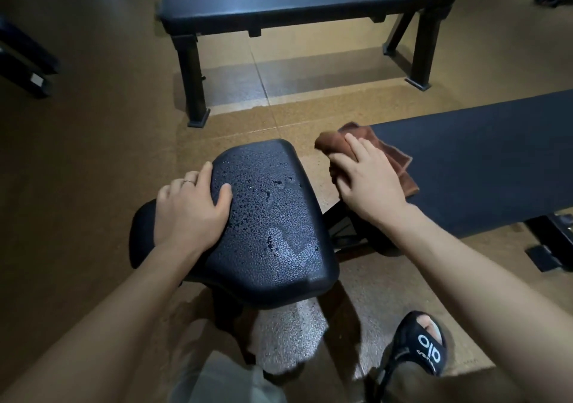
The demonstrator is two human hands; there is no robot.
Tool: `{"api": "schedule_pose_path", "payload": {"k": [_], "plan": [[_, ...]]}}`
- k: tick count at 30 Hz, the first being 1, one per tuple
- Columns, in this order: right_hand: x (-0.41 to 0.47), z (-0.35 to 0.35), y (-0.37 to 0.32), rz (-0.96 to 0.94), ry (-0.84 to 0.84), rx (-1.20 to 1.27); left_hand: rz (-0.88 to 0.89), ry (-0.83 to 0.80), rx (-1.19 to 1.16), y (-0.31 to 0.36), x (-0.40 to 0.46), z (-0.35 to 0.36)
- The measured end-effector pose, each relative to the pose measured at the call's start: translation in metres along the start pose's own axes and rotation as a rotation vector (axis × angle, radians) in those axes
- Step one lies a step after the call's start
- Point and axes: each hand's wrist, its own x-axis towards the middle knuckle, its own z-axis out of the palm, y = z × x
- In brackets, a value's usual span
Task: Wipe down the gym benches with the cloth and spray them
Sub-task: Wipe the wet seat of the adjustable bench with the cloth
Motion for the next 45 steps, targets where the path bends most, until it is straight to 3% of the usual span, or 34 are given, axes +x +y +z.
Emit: {"api": "schedule_pose_path", "payload": {"k": [3,7,11,14,17,26,36,45], "plan": [[0.046,0.002,-0.008,0.065,0.038,0.111,-0.003,-0.001,-0.009,0.0,-0.001,-0.001],[0.049,-0.014,-0.031,0.252,0.169,0.511,-0.011,-0.009,-0.005,0.002,-0.001,-0.002],[-0.027,-0.032,-0.078,0.072,0.071,0.742,-0.018,-0.006,0.011,0.003,0.0,0.001],[-0.079,-0.015,-0.111,-0.083,-0.086,0.486,-0.004,0.001,0.016,0.002,0.0,0.002],[-0.065,-0.003,-0.117,-0.048,-0.089,0.335,0.01,0.013,0.026,0.001,0.0,0.004],[0.047,0.021,-0.121,0.066,-0.112,0.294,0.002,0.017,0.048,0.004,0.002,0.004],[-0.086,-0.008,-0.118,0.015,-0.105,0.327,0.004,0.011,0.036,0.004,-0.001,0.002],[0.033,0.015,-0.116,0.112,-0.142,0.37,-0.012,-0.004,0.036,0.006,-0.002,-0.001]]}}
